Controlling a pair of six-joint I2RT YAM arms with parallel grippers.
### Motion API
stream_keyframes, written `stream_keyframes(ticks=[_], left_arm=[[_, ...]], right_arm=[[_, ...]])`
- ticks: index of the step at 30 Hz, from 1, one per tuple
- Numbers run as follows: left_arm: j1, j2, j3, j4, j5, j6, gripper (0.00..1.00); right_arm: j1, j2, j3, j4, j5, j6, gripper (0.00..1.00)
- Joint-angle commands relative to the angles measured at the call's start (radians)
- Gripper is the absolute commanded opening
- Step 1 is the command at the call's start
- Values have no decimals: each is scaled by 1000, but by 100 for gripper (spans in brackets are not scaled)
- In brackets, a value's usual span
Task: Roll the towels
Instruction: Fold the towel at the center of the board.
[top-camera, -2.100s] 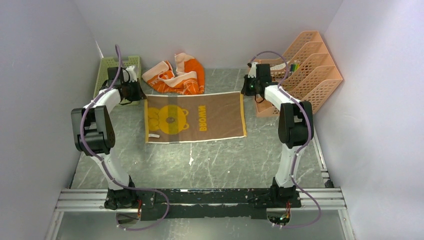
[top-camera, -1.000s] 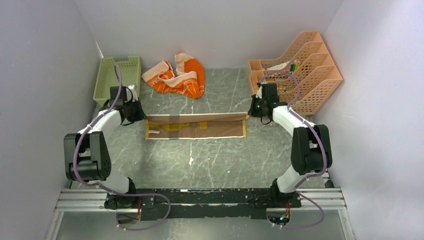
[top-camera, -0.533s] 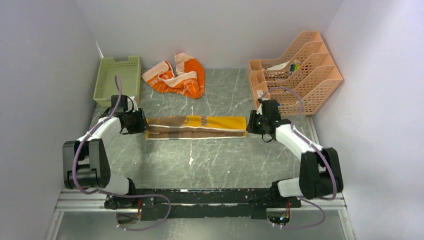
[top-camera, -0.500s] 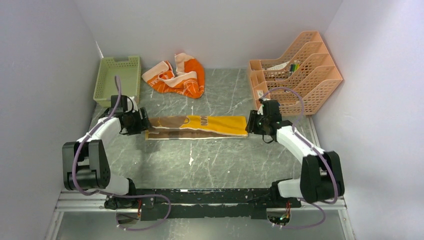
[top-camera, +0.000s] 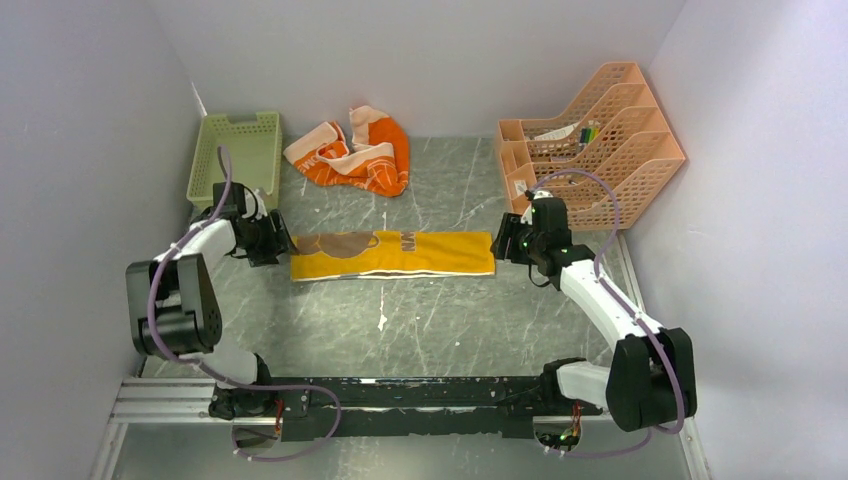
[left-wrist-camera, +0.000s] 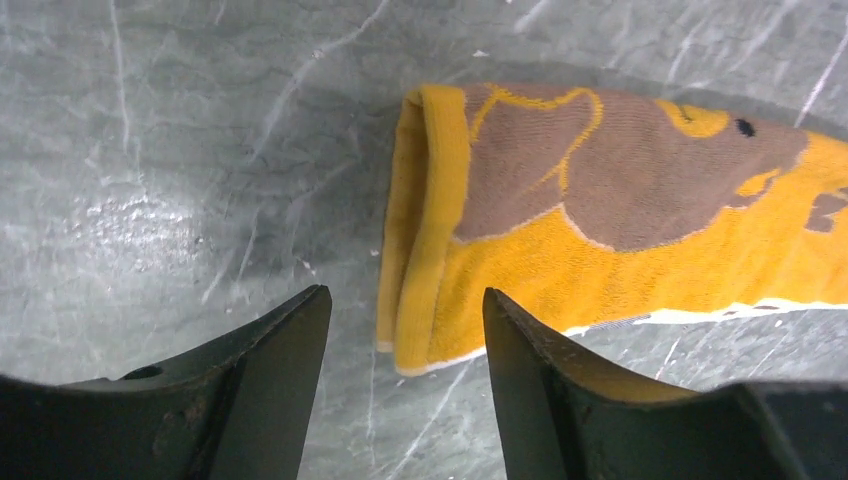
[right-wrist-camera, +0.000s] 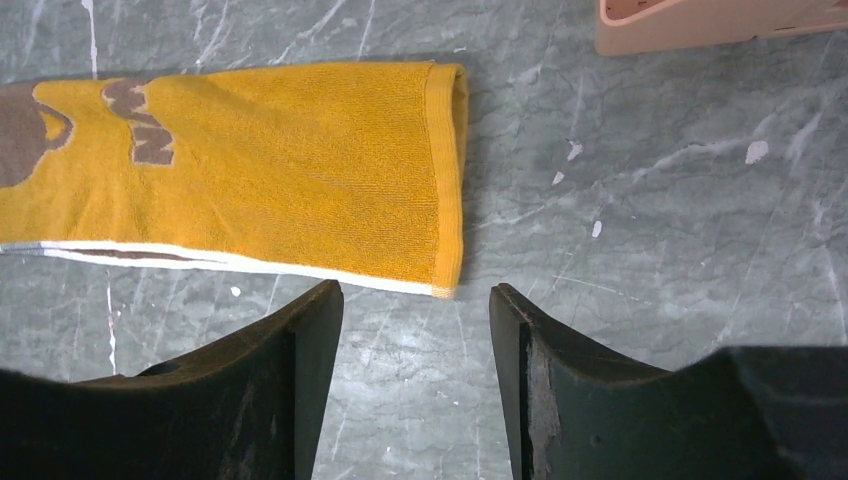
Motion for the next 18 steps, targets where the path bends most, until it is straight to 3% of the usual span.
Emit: stream_keyframes(ticks=[1,10,14,16,18], left_arm=[[9,90,58,-18,61,58,67],[4,187,76,-1,156,88,52],[-5,215,69,-11,159,105,30],[-5,216,68,-17,162,115,10],[-3,189,72,-31,126,115,7]], right_arm=[[0,5,19,6,-2,-14,56],[-1,-4,5,10,-18,-17,56],[-1,-5,8,10,-25,-18,56],[-1,-4,9,10,-31,-18,56],[0,-4,12,6,-35,-19,56]])
